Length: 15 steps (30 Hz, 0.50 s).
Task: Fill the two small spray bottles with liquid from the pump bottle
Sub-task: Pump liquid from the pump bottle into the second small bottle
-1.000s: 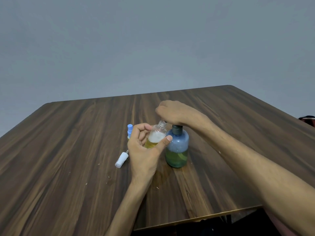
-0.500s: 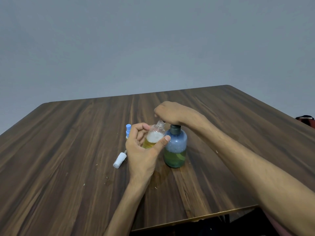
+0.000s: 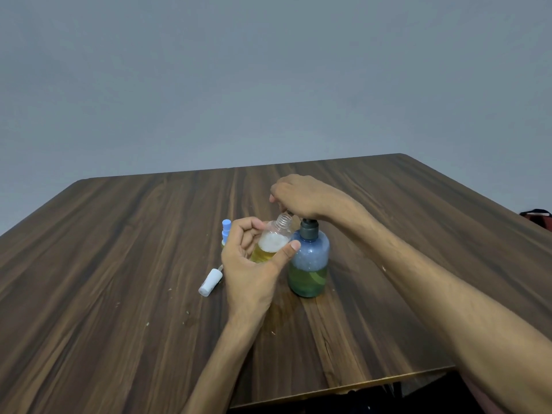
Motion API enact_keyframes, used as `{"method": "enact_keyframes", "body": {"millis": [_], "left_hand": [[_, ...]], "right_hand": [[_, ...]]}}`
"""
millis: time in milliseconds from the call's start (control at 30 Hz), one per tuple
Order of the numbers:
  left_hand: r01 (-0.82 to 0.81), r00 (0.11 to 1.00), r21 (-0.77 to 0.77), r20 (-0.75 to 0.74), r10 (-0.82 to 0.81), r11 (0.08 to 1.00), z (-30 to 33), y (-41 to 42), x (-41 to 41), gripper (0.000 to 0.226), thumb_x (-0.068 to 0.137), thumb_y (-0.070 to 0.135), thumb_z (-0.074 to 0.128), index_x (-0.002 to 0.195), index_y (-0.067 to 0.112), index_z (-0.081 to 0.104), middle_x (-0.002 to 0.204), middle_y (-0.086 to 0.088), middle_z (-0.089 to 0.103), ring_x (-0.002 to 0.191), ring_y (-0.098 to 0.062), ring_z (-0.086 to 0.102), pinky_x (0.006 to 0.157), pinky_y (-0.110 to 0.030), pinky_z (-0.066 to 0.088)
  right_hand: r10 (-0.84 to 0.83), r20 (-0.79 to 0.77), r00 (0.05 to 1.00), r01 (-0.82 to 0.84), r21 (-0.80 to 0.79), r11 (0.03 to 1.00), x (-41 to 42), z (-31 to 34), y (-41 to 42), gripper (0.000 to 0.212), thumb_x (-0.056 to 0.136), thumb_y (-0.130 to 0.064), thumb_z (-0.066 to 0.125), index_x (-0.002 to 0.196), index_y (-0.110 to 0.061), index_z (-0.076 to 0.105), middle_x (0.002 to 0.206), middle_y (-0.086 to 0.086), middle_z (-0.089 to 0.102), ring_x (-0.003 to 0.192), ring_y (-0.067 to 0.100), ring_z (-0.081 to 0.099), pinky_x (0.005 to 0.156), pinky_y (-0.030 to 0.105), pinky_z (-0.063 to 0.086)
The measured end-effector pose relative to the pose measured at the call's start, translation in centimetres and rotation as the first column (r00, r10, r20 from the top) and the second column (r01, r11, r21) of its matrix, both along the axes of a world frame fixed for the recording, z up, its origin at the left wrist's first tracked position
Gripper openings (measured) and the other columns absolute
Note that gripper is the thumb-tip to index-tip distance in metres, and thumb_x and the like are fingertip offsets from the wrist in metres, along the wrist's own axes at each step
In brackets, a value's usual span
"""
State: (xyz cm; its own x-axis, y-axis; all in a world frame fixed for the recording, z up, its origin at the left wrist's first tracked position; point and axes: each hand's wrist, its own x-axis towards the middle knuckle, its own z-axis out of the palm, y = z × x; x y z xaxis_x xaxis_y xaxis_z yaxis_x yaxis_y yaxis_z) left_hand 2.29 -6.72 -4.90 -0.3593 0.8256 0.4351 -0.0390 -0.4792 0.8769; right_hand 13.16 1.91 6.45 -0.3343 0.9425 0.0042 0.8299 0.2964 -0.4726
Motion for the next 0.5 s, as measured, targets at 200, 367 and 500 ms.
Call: {"method": "enact_keyframes", "body": {"millis": [200, 367, 500], "left_hand": [[0.006, 1.000, -0.007, 0.013, -0.006, 1.000, 0.05, -0.03, 0.02, 0.056, 0.060, 0.025, 0.098, 0.102, 0.019, 0.062, 0.103, -0.004, 0.079, 0.100, -0.020, 0.076, 0.091, -0.039, 0.061], [0.002, 1.000, -0.022, 0.013, -0.002, 1.000, 0.20, -0.08, 0.14, 0.057, 0.060, 0.028, 0.098, 0.102, 0.019, 0.062, 0.102, -0.002, 0.079, 0.099, -0.018, 0.076, 0.089, -0.035, 0.060], [-0.005, 1.000, -0.017, -0.007, 0.005, 1.000, 0.04, -0.05, 0.03, 0.054, 0.062, 0.021, 0.096, 0.103, 0.016, 0.062, 0.102, -0.004, 0.078, 0.098, -0.018, 0.076, 0.088, -0.033, 0.060]], "right_hand": [[0.020, 0.028, 0.999, -0.020, 0.018, 1.000, -0.06, 0.15, 0.11, 0.055, 0.073, -0.044, 0.025, 0.096, -0.016, 0.066, 0.100, 0.004, 0.069, 0.083, 0.026, 0.068, 0.087, 0.048, 0.057], [0.009, 0.054, 0.999, -0.007, -0.027, 1.000, 0.17, -0.36, 0.21, 0.067, 0.073, -0.041, 0.025, 0.110, -0.010, 0.071, 0.102, 0.003, 0.069, 0.085, 0.023, 0.069, 0.088, 0.044, 0.057], [0.010, -0.004, 1.000, -0.010, 0.013, 1.000, 0.25, -0.04, 0.53, 0.063, 0.075, -0.042, 0.025, 0.106, -0.009, 0.068, 0.097, 0.005, 0.072, 0.092, 0.030, 0.071, 0.092, 0.052, 0.058]]}}
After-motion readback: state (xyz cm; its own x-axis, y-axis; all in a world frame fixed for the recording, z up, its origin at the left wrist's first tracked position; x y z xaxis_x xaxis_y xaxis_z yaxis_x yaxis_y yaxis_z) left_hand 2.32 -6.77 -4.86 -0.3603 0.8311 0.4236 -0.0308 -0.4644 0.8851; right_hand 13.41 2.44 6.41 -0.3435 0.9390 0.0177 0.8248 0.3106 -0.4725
